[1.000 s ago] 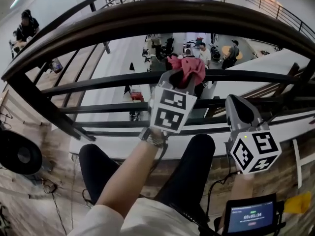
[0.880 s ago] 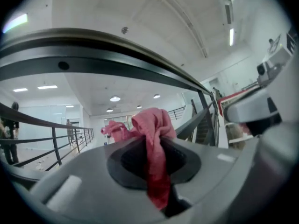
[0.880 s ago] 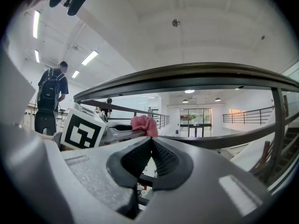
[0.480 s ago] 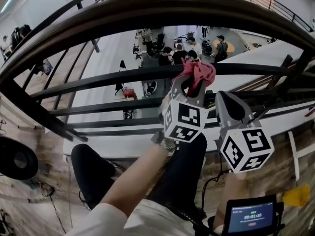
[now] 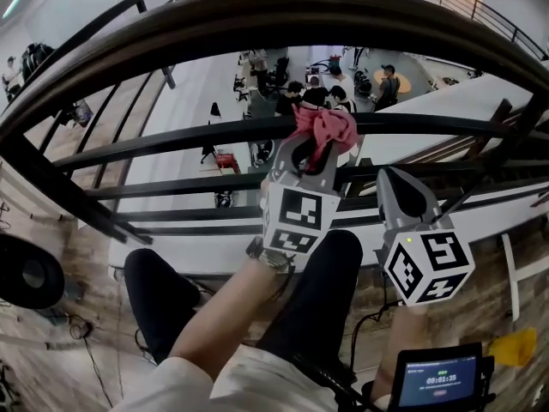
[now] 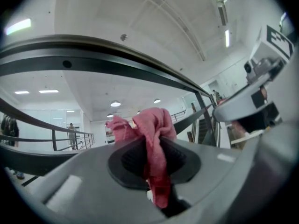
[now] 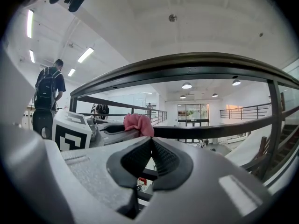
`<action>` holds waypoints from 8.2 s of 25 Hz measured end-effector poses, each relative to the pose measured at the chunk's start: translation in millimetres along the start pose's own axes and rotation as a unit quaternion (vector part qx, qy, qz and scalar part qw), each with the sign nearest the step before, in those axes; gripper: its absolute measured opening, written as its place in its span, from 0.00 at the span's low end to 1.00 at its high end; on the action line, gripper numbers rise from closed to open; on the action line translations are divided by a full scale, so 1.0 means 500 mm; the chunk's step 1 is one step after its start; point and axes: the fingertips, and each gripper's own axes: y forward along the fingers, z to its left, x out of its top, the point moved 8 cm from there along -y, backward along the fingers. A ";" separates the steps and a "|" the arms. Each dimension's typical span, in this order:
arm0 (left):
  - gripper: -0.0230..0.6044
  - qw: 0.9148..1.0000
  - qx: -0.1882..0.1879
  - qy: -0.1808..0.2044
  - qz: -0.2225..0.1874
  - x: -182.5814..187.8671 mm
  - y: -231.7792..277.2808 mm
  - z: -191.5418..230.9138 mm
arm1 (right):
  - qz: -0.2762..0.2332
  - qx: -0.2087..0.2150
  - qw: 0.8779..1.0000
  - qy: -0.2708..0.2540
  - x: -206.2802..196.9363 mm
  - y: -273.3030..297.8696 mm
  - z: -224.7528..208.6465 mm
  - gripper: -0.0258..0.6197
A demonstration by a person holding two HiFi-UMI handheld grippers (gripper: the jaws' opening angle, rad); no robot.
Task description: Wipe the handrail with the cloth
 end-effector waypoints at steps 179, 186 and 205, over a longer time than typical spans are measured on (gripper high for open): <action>0.16 0.938 0.319 -0.091 0.097 -0.460 -0.849 0.834 | 0.106 0.399 0.908 -0.066 -0.071 0.599 1.158 0.04; 0.16 0.938 0.318 -0.083 0.113 -0.457 -0.845 0.841 | 0.098 0.405 0.907 -0.071 -0.062 0.594 1.162 0.04; 0.15 0.946 0.313 -0.043 0.066 -0.256 -0.842 0.912 | 0.016 0.411 0.908 -0.077 0.085 0.575 1.158 0.04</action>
